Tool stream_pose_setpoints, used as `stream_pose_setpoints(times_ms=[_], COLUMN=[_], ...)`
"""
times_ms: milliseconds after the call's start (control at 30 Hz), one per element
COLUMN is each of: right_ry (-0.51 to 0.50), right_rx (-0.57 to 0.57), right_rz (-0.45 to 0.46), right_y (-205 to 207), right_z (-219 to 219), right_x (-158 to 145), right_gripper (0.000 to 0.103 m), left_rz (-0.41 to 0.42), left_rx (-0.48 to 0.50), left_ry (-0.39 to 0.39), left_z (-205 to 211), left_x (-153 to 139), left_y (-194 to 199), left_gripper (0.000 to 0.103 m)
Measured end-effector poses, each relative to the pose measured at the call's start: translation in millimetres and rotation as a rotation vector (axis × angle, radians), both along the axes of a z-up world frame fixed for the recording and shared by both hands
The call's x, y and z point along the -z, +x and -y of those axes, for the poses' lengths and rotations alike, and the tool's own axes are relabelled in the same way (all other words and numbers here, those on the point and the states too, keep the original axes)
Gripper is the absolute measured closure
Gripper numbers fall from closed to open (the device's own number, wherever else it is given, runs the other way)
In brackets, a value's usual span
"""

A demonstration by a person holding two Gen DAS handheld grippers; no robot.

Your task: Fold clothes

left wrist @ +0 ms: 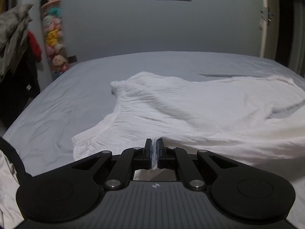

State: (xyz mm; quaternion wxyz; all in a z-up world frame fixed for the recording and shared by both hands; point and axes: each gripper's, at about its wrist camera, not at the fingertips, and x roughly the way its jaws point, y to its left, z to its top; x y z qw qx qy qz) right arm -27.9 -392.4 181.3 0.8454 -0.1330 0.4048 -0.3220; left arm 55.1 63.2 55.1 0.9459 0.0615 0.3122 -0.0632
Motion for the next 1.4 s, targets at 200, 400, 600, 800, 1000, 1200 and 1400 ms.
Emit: stream_pose_setpoints(times_ms=[200, 400, 600, 800, 1000, 1200, 1400], right_ry=[-0.023, 0.082, 0.104, 0.079, 0.172, 0.31, 0.338], right_rx=[0.015, 0.019, 0.016, -0.027, -0.181, -0.284, -0.371], right_rz=[-0.06, -0.106, -0.12, -0.136, -0.175, -0.337, -0.453], right_y=[12, 32, 32, 14, -29, -59, -71], right_z=[33, 53, 74, 80, 64, 46, 33], right_x=[12, 54, 61, 55, 54, 94, 131], right_gripper=[0.101, 0.079, 0.059, 0.059, 0.059, 0.059, 0.059], left_rz=[-0.086, -0.071, -0.072, -0.057, -0.073, -0.09, -0.196], left_rx=[0.114, 0.138, 0.142, 0.144, 0.149, 0.079, -0.03], left_ry=[0.122, 0.181, 0.197, 0.204, 0.194, 0.292, 0.269], left_z=[24, 33, 33, 31, 20, -5, -57], left_x=[13, 22, 26, 15, -5, -25, -27], left_y=[-14, -13, -9, -13, -13, -5, 23], left_gripper=[0.099, 0.099, 0.097, 0.093, 0.084, 0.081, 0.074])
